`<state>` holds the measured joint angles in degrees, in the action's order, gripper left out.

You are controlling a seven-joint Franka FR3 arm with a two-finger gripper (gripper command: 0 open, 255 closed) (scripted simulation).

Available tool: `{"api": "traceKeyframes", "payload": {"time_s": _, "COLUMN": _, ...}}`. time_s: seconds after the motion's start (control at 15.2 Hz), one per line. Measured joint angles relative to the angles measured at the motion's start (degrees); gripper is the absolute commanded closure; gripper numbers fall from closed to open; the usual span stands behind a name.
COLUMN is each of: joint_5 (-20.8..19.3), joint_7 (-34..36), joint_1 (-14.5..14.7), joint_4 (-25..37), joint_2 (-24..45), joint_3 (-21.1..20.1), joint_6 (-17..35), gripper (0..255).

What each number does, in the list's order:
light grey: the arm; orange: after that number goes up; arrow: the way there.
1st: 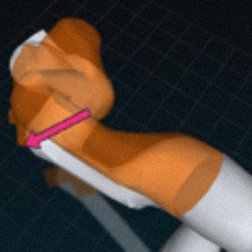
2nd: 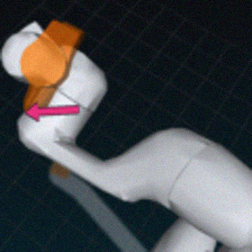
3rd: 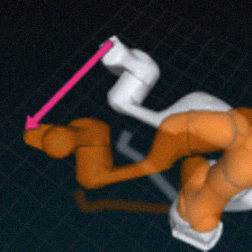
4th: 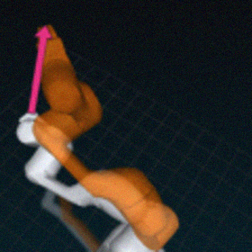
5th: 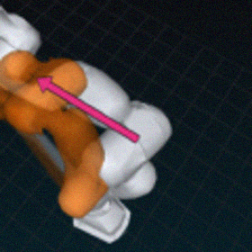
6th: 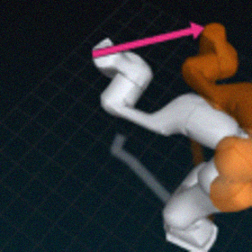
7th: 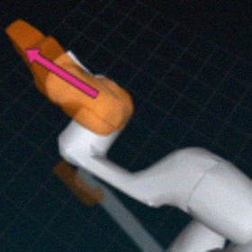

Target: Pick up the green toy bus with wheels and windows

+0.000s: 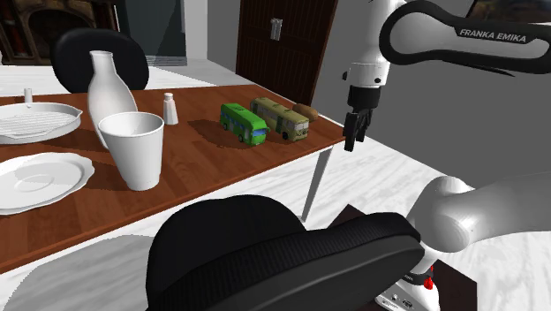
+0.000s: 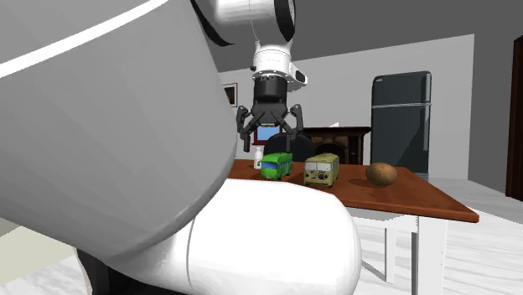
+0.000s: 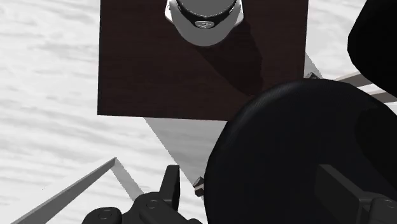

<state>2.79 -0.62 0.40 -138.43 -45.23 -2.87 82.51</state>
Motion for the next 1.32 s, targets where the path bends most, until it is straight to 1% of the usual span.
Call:
{"api": "traceKeyframes", "payload": {"time_s": 0.07, "joint_5": 0.0, "joint_7": 0.0, "joint_1": 0.0, "joint_4": 0.0, "joint_2": 0.0, "joint_3": 0.0, "joint_6": 0.0, "gripper": 0}}
{"api": "traceKeyframes", "payload": {"time_s": 0.2, "joint_5": 0.3, "joint_7": 0.2, "joint_1": 0.0, "joint_4": 1.5, "joint_2": 2.9, "joint_3": -0.3, "joint_6": 1.6, "gripper": 0}}
{"api": "traceKeyframes", "payload": {"time_s": 0.73, "joint_5": 0.9, "joint_7": 0.7, "joint_1": -0.1, "joint_4": 12.9, "joint_2": 20.4, "joint_3": -1.0, "joint_6": 8.8, "gripper": 0}}
{"api": "traceKeyframes", "payload": {"time_s": 1.19, "joint_5": 1.2, "joint_7": 1.6, "joint_1": 0.1, "joint_4": 26.4, "joint_2": 35.1, "joint_3": -1.8, "joint_6": 11.0, "gripper": 0}}
{"api": "traceKeyframes", "payload": {"time_s": 1.32, "joint_5": 1.2, "joint_7": 2.0, "joint_1": 0.3, "joint_4": 31.0, "joint_2": 39.2, "joint_3": -2.0, "joint_6": 10.8, "gripper": 0}}
